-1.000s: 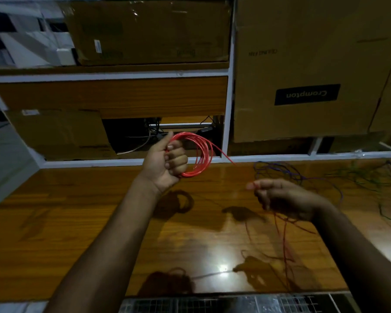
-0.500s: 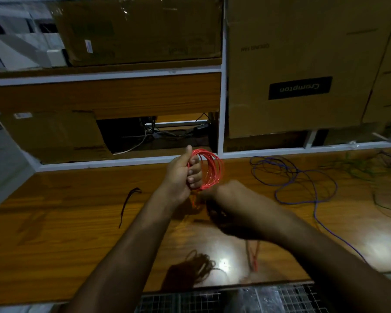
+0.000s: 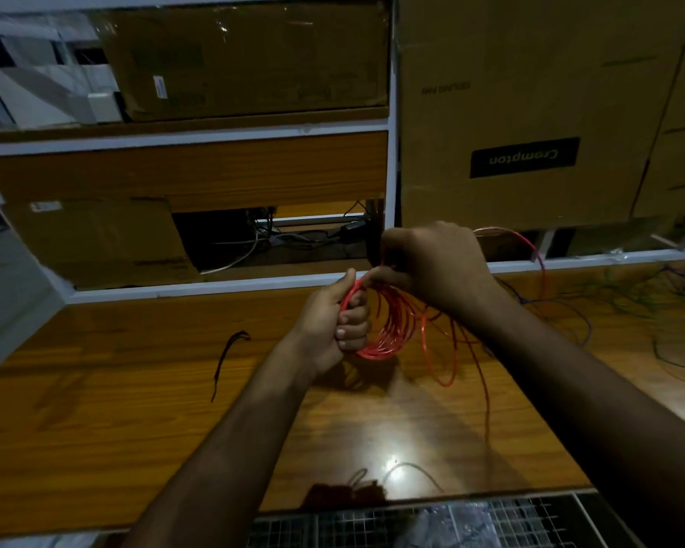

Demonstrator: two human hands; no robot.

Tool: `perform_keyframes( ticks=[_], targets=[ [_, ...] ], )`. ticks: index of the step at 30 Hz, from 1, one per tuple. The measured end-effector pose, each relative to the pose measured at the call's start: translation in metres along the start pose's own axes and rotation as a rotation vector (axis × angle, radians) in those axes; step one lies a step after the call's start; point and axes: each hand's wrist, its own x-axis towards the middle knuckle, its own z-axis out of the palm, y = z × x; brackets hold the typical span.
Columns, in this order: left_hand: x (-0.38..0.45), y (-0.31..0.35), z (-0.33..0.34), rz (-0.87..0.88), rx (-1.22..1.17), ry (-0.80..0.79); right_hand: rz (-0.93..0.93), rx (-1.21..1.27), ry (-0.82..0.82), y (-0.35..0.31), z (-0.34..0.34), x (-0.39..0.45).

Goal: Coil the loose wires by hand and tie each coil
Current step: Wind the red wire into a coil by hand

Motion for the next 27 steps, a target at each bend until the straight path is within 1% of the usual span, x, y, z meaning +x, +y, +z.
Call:
perform_keyframes(
  ticks=[2,4,6,7,8,10,13,15,19,21,23,25,27],
  targets=[
    [-0.001,0.003,-0.003,-0.036,-0.019,-0.065,-0.033,-0.043,0.002,0.012,0.003,0.001],
    [-0.004,0.006,-0.006,-0.043,-0.026,-0.124,-0.073,-0.014,-0.025,0.026,0.008,-0.001],
    [-0.007,0.010,-0.009,-0.019,-0.034,-0.145,-0.058,0.003,-0.124,0.038,0.017,-0.007],
    [-0.008,0.012,-0.010,0.003,-0.038,-0.139,-0.021,0.056,-0.190,0.044,0.022,-0.012],
    [-0.010,0.016,-0.011,0.024,-0.045,-0.123,0.030,0.164,-0.262,0.048,0.027,-0.018],
    [-0.011,0.022,-0.012,0.082,-0.058,-0.073,0.134,0.512,-0.380,0.053,0.035,-0.033],
    [-0.008,0.030,-0.016,0.152,-0.073,-0.005,0.313,1.119,-0.407,0.057,0.045,-0.053],
    [-0.006,0.032,-0.017,0.159,-0.081,0.019,0.416,1.402,-0.422,0.058,0.052,-0.064],
    [0.000,0.036,-0.016,0.190,-0.108,0.052,0.466,1.717,-0.470,0.050,0.061,-0.074],
    [0.003,0.037,-0.016,0.204,-0.111,0.060,0.470,1.900,-0.461,0.042,0.068,-0.077],
    [0.005,0.036,-0.017,0.206,-0.114,0.070,0.492,2.025,-0.430,0.030,0.074,-0.081],
    [0.007,0.035,-0.017,0.203,-0.117,0.075,0.551,2.091,-0.417,0.020,0.081,-0.083],
    [0.008,0.035,-0.017,0.197,-0.119,0.077,0.610,2.070,-0.445,0.008,0.088,-0.084]
  ],
)
